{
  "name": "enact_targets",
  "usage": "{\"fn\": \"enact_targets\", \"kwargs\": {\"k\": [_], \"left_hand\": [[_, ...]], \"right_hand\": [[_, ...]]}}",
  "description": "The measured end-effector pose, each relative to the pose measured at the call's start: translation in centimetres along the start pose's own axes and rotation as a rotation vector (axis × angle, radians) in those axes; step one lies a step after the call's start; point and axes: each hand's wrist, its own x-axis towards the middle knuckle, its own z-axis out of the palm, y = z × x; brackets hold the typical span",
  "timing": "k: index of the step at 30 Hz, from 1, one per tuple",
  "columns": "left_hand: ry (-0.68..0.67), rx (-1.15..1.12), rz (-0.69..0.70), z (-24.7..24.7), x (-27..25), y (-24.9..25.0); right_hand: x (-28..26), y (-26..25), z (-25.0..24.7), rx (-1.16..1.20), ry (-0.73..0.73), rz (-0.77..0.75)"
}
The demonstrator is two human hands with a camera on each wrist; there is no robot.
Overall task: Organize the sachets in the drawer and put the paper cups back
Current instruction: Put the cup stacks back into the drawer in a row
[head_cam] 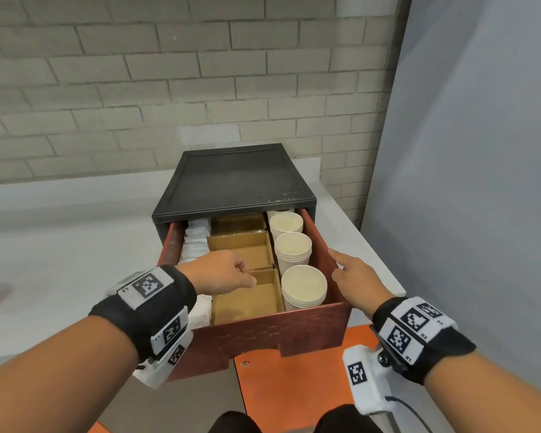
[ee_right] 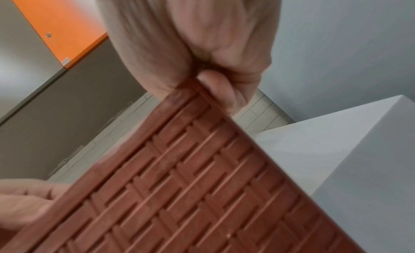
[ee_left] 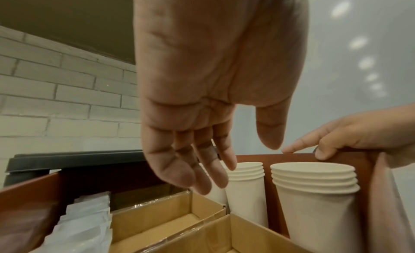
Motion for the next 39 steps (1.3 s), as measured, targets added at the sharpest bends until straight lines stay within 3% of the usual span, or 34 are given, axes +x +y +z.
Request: {"fn": "enact_targets", "kwargs": {"k": [6,10,15,20,24,28,39], "left_hand": [[-0.031,-0.001,-0.048,-1.2,-0.7,-3.3],[0.113,0.193,-0.216,-0.1,-0.3,-6.4],[0.308,0.151,-0.27,1.0,0.7,-7.5],[0.336,0.134,-0.249,1.2,1.6,-7.8],[0.367,0.141,-0.239,1.4,2.4,-8.6],[0.422,0.144,-0.245,1.2,3.8,-9.4],[0.375,0.285,-0.238,-0.8,8.8,-10.3]], "right_hand": [[3.0,-1.0,0.6,0.069,0.01,0.03],[4.9,-1.1,0.8,0.106,-0.001,0.073],[6.9,-1.6,0.8,0.083,-0.007,0.083],[6.6,-3.2,1.3,-0.238,0.05,-0.164],[7.0,-4.5,2.3,-0.492,-0.111,-0.319],[9.0,-4.7,3.0,-0.599,-0.151,-0.338],[13.4,-5.6,3.6,-0.7,-0.095,-0.403]]}}
